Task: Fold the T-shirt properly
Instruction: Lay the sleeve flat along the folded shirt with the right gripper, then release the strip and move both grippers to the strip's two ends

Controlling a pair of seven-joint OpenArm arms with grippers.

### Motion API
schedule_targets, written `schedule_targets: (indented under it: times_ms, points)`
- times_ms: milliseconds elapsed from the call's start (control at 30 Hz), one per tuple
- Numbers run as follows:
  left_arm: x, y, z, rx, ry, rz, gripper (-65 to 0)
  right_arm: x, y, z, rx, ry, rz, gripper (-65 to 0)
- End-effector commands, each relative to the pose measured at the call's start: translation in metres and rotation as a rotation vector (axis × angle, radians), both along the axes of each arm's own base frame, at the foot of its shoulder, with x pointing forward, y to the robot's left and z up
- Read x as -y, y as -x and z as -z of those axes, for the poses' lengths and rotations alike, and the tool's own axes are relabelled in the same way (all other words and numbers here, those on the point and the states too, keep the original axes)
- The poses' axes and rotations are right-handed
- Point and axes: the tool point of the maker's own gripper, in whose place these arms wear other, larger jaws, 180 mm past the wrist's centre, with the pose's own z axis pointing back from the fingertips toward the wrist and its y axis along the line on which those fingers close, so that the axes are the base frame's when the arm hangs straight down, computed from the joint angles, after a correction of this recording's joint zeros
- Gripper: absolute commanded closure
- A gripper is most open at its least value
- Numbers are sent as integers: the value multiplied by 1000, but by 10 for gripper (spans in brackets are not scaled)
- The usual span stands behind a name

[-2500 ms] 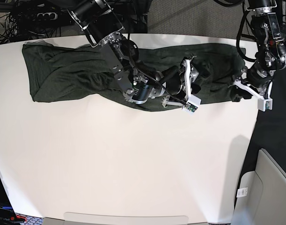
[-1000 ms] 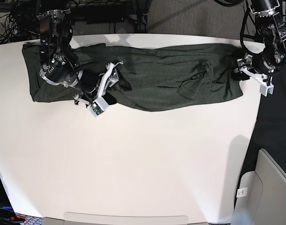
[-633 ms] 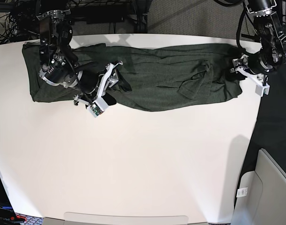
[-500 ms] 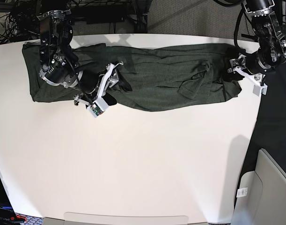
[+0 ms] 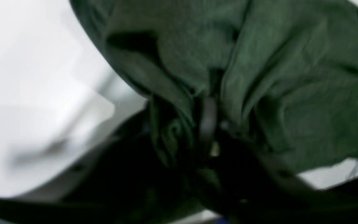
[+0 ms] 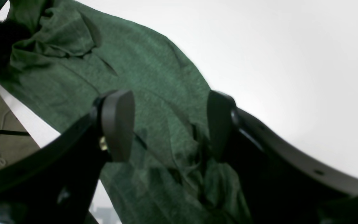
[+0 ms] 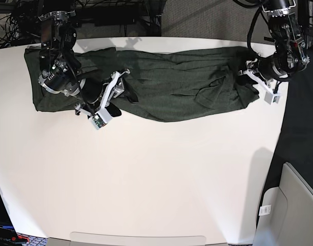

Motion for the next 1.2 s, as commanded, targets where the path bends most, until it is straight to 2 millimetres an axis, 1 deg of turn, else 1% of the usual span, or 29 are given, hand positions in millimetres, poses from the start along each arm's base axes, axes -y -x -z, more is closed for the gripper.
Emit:
schedule_targets:
  times_ms: [0, 67, 200, 300, 367, 433, 500, 567, 633, 767, 833, 1000, 1100, 1167]
  points:
    - [-5, -12, -18, 59, -25, 14, -77, 1, -7, -14, 50, -20, 3, -379]
    - [-3, -18, -32, 104, -46, 34, -44, 11, -7, -12, 43, -17, 33, -379]
    - [5, -28, -59, 194, -82, 72, -37, 36, -9, -12, 42, -4, 87, -379]
    - [13, -32, -77, 250, -100, 96, -37, 51, -8, -14, 38, -17, 112, -379]
    - [22, -34, -85, 280, -94, 113, -37, 65, -6, -13, 32, -7, 141, -379]
    - [37, -35, -91, 311, -52, 116, -37, 82, -5, -13, 31, 14, 177, -379]
    - [52, -32, -95, 310, 7, 136, -37, 98, -3, -12, 28, 38, 207, -379]
    - [69, -30, -100, 319, 95, 148, -38, 108, -2, -11, 28, 51, 228, -379]
    - [86, -36, -111, 358, 179, 156, -39, 111, -1, -11, 24, 54, 238, -379]
    - [115, -40, -125, 406, 331, 147, -40, 112, 0, -9, 19, 54, 242, -379]
    - [127, -42, -130, 423, 382, 140, -40, 112, 1, -9, 17, 54, 242, -379]
    - [167, -46, -138, 433, 482, 184, -40, 112, 0, -9, 19, 54, 242, -379]
    - [185, -46, -140, 429, 539, 187, -40, 112, 0, -9, 19, 54, 242, -379]
    - [198, -51, -145, 435, 582, 191, -40, 114, 0, -10, 20, 60, 241, -379]
